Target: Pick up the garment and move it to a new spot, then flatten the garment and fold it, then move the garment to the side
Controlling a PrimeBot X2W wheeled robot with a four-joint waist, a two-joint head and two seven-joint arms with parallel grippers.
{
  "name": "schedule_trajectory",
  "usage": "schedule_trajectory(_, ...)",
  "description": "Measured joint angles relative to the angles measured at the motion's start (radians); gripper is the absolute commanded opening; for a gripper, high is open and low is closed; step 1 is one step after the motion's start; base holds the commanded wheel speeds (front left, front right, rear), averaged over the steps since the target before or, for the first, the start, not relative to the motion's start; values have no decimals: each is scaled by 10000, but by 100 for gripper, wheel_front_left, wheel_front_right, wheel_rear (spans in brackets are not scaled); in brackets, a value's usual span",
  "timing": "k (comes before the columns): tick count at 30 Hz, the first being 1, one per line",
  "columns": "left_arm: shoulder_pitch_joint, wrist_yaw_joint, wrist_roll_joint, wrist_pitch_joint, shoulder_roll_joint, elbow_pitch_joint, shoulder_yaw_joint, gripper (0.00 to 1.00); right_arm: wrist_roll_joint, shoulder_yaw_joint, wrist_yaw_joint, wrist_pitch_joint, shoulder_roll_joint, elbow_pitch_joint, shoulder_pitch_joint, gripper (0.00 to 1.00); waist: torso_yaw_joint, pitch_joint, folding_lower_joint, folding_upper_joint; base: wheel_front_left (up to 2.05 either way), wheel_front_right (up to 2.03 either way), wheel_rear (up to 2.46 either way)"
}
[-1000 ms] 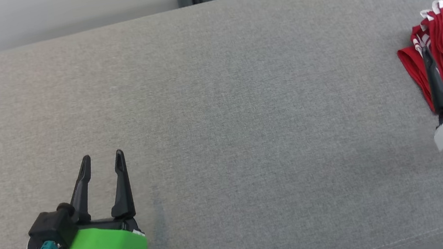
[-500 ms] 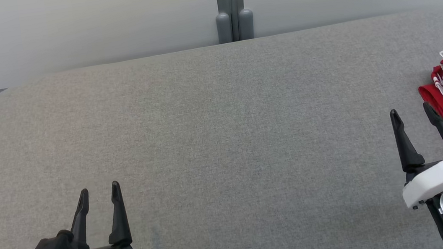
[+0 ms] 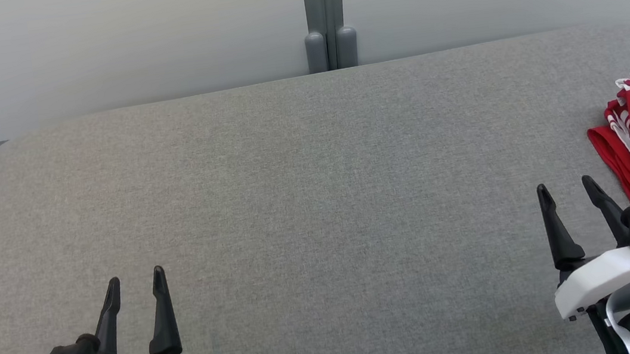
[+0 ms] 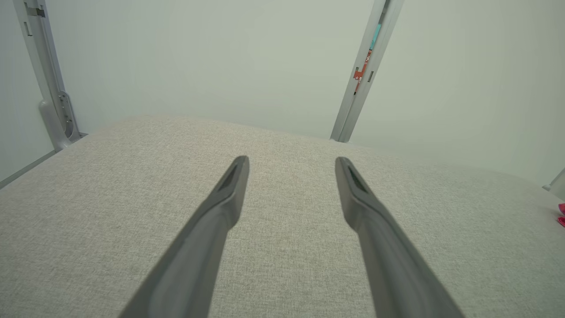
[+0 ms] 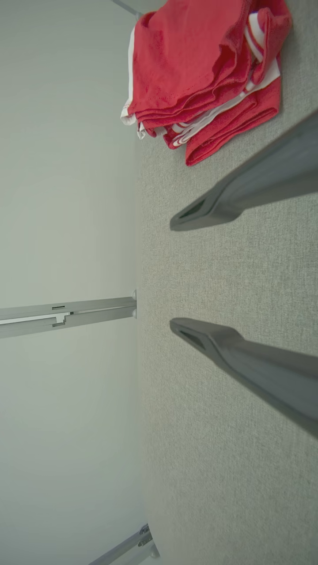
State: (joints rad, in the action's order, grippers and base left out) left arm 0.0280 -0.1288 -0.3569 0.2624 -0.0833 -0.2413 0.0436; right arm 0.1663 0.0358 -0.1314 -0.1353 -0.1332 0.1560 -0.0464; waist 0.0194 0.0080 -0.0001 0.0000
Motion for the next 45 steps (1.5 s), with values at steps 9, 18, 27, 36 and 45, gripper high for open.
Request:
schedule_trajectory(9,20,0,176,-2,-4,-29,-194,100,8,-221,0,-71,86,186,1,100,-57,79,0,0,0,0,0)
schedule_trajectory(18,-24,0,278,-33,96,-238,-247,0,128,-426,-2,-144,115,510,71,0,-82,194,0,0,0,0,0)
schedule_trajectory(27,-153,0,-217,-253,174,-784,-207,0,683,-428,-2,21,326,1078,413,0,-88,189,0,0,0,0,0)
schedule_trajectory(36,-150,0,-1670,-683,201,-715,-382,0,2341,-280,-2,303,405,1072,391,0,-95,171,0,0,0,0,0)
schedule_trajectory(45,-116,0,-3078,-1074,226,-619,-512,0,3898,-155,-2,569,458,1055,298,0,-103,153,0,0,0,0,0)
